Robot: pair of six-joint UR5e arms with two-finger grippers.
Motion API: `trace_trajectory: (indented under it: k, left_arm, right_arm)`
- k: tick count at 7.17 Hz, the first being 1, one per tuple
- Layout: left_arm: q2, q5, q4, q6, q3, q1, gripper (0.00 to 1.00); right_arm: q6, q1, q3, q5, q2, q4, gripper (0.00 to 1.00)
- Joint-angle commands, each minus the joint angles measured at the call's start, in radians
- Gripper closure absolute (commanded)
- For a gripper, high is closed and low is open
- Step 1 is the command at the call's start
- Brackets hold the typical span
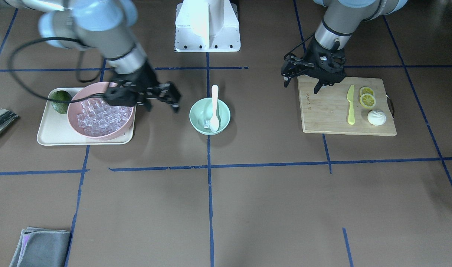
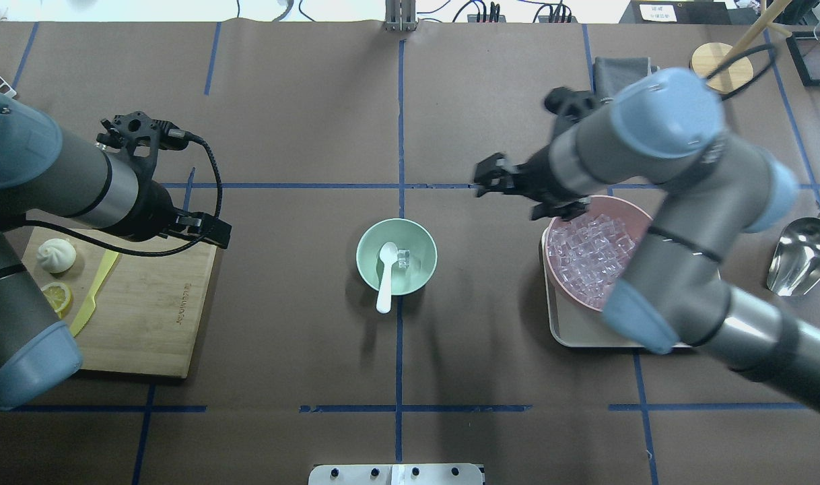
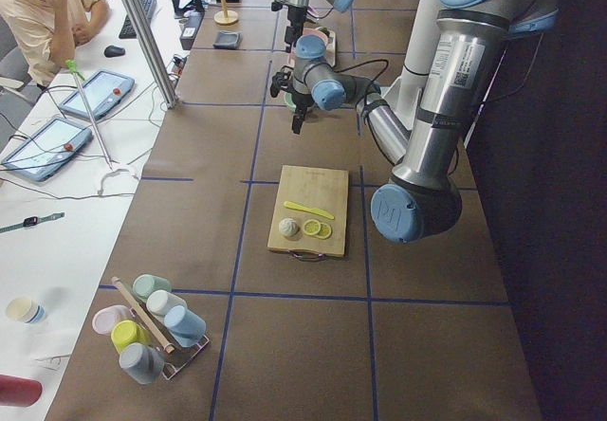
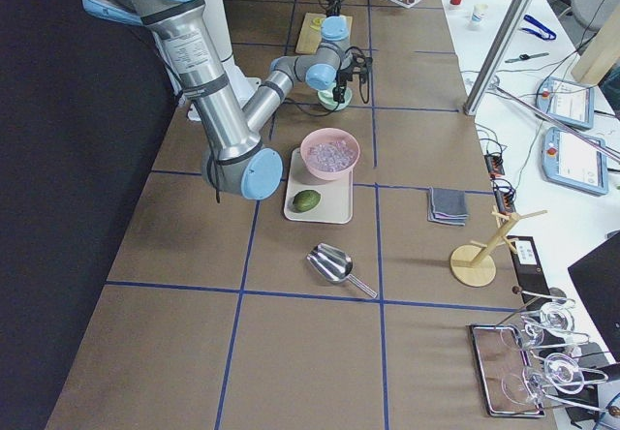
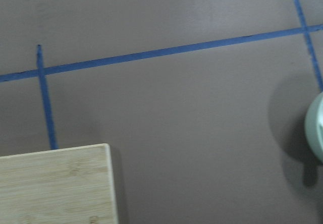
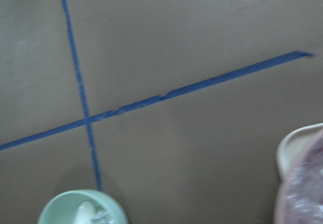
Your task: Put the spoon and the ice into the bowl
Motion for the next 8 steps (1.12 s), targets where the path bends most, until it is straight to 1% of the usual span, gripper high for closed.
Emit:
trace_trajectory:
  k: [1,2,3,4,5,6,7,8]
  left_arm:
    - [0.103,-0.035,0.007,0.243,-0.003,-0.118,0.01]
    - [0.154,-0.133,0.01,0.41,0.006,-0.238,0.01]
    - [0.216,-0.208,0.015,0.55,0.008,-0.344,0.01]
    - [0.256,-0.247,0.029,0.658,0.014,-0.427,0.01]
    - [0.264,-0.255,0.097,0.782,0.014,-0.509,0.01]
    - [0.265,-0.253,0.19,0.961,0.036,-0.604,0.01]
    - [0.263,-0.258,0.213,1.124,0.104,-0.731,0.01]
    - [0.265,-0.328,0.213,1.154,0.188,-0.784,0.01]
  right_arm:
    - [-0.29,0.165,0.124,0.094,-0.267,0.0,0.0]
    - [-0.474,0.301,0.141,0.208,-0.355,0.0,0.0]
    - [-0.676,0.419,0.131,0.281,-0.449,-0.001,0.0]
    - [-0.88,0.499,0.09,0.291,-0.512,-0.004,0.0]
    - [-1.058,0.576,0.006,0.291,-0.522,-0.006,0.0]
    - [-1.215,0.659,-0.089,0.291,-0.517,-0.004,0.0]
    - [-1.321,0.704,-0.156,0.3,-0.512,-0.006,0.0]
    - [-1.33,0.71,-0.175,0.3,-0.52,-0.006,0.0]
